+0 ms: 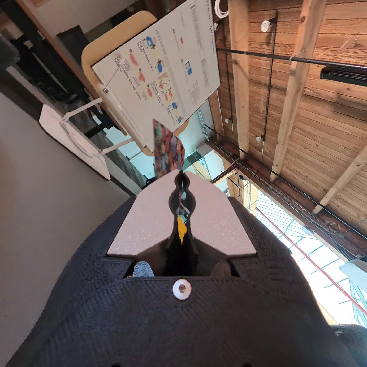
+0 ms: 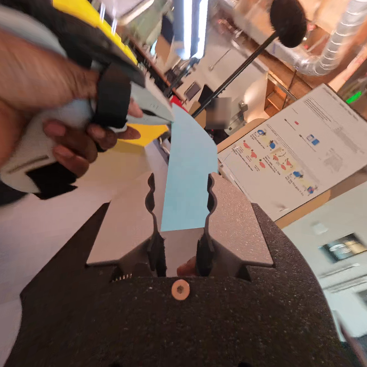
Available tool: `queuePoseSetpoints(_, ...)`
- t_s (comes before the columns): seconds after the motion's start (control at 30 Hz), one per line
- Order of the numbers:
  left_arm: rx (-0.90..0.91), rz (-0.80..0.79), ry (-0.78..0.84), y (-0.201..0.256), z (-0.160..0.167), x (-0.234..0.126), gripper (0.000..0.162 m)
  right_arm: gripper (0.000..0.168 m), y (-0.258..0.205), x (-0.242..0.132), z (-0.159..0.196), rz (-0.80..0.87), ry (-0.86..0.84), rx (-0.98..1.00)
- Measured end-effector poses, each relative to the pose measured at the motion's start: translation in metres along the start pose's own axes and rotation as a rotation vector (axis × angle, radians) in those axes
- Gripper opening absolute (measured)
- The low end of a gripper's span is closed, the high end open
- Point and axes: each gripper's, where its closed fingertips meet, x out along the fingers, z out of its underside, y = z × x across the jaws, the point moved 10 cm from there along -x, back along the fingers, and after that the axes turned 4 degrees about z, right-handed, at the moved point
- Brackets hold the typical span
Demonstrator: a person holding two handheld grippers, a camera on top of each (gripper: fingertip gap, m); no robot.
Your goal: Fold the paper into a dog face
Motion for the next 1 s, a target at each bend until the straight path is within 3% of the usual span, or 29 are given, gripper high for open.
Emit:
queuePoseSetpoints(0.13,-0.019,-0.01,-0.019,0.0,0.004,0.0,0.0,0.046,-0.017,0.024,0.002,-0.087,-0.086,-0.181)
queuePoseSetpoints(0.27,-0.013,0.022,-0.1,0.003,0.013,0.001,0.0,0.003,-0.015,0.035,0.006,-0.036,-0.136,-0.231)
queuePoseSetpoints(0.33,0.041,0.094,-0.185,0.003,0.013,0.0,0.003,0.0,-0.005,0.031,0.014,-0.074,-0.11,-0.174)
queuePoseSetpoints(0.43,0.335,0.229,-0.324,0.004,-0.003,-0.011,0.044,0.0,0.016,0.015,0.034,-0.214,0.055,-0.135)
queuePoseSetpoints(0.53,0.933,0.368,-0.464,0.004,-0.018,-0.032,0.059,0.0,0.029,-0.009,0.05,-0.382,0.313,-0.2)
queuePoseSetpoints(0.6,1.26,0.51,-0.693,-0.003,-0.012,-0.043,0.057,0.0,0.032,-0.019,0.062,-0.486,0.361,-0.11)
queuePoseSetpoints(0.67,1.394,0.581,-0.964,-0.013,0.005,-0.046,0.055,0.0,0.03,-0.025,0.074,-0.575,0.389,-0.01)
queuePoseSetpoints(0.77,1.555,0.633,-1.064,-0.023,0.028,-0.044,0.033,0.0,0.022,-0.034,0.086,-0.691,0.36,0.062)
queuePoseSetpoints(0.87,1.506,0.666,-1.214,-0.029,0.045,-0.039,0.0,0.001,0.015,-0.042,0.094,-0.774,0.268,0.037)
queuePoseSetpoints(0.9,1.468,0.662,-1.268,-0.03,0.047,-0.037,0.0,0.003,0.014,-0.044,0.097,-0.799,0.209,0.027)
queuePoseSetpoints(1.0,1.319,0.586,-1.4,-0.029,0.052,-0.031,0.0,0.033,0.011,-0.052,0.1,-0.816,0.068,0.064)
